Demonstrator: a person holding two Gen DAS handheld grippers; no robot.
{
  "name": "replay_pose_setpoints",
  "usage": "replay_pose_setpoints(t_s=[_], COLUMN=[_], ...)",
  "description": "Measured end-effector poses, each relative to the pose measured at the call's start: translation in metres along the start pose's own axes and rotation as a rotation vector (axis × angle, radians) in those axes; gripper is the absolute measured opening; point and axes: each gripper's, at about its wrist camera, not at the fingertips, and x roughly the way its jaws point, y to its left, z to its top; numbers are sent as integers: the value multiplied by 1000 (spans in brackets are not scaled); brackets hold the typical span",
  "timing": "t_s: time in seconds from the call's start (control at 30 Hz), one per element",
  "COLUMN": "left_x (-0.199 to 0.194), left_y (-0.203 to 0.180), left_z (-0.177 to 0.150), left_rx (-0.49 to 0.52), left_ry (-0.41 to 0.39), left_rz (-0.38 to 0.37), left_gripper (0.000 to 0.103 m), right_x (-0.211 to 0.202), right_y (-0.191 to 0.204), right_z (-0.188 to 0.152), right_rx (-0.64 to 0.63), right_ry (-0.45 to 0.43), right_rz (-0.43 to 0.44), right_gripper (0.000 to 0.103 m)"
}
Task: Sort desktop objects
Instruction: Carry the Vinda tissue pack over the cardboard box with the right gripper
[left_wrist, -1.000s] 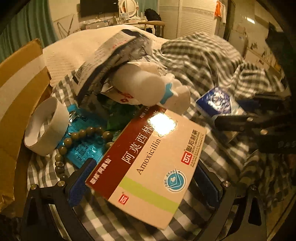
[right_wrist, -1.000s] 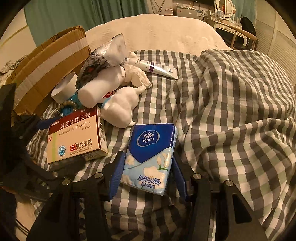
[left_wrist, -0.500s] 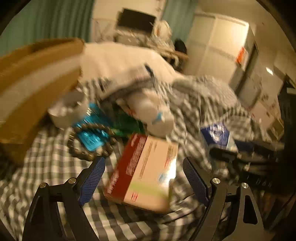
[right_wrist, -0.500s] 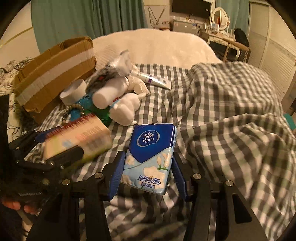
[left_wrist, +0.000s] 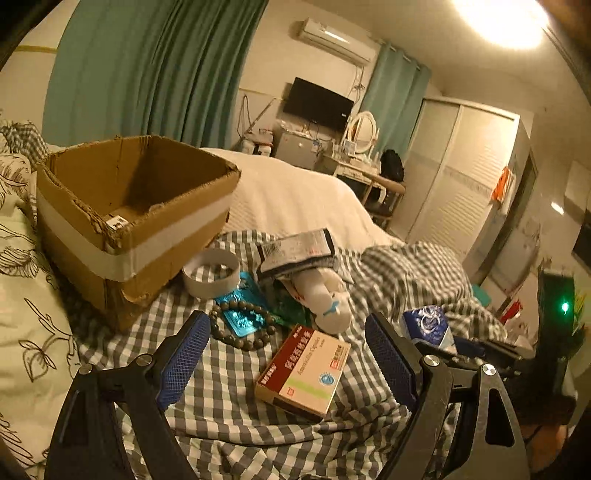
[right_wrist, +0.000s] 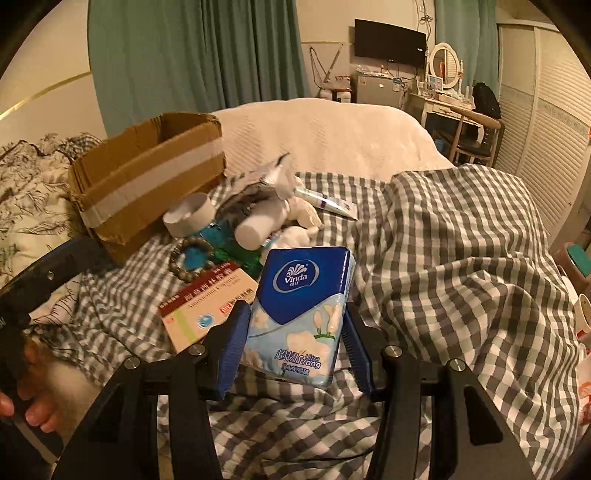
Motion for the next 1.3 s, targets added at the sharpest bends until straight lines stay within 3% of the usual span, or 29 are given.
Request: replay_pose_setpoints(t_s=[0.13, 0.27, 0.43, 0.57, 0.8, 0.97, 1.1, 1.3], left_x=[-12, -18, -21, -24, -31, -21, -15, -6], left_y=[3, 7, 24, 33, 60, 80, 99, 133], left_z=[20, 47, 80, 116, 169, 183, 173, 164], left_rx=[-69, -103, -143, -99, -136, -104, -115, -125], left_ry=[-44, -70, -76, -75, -139, -170, -157, -142], left_rz=[10, 75, 82, 249, 303, 357, 362, 430], left_gripper=[89, 89, 89, 89, 89, 89, 89, 89], right_x=[-10, -20, -30, -34, -37, -35, -19, 18], right_y=[4, 11, 28, 42, 63, 93, 124, 175], right_z=[10, 29, 62, 92, 139, 167, 185, 203], right_rx=[-11, -11, -46, -43, -53, -110, -161, -250], right_ry=[-44, -97, -156, -201, -267, -293, -270, -246], right_rz=[33, 88, 142, 192, 227, 244, 283, 323], right_gripper=[50, 50, 50, 50, 50, 50, 50, 50])
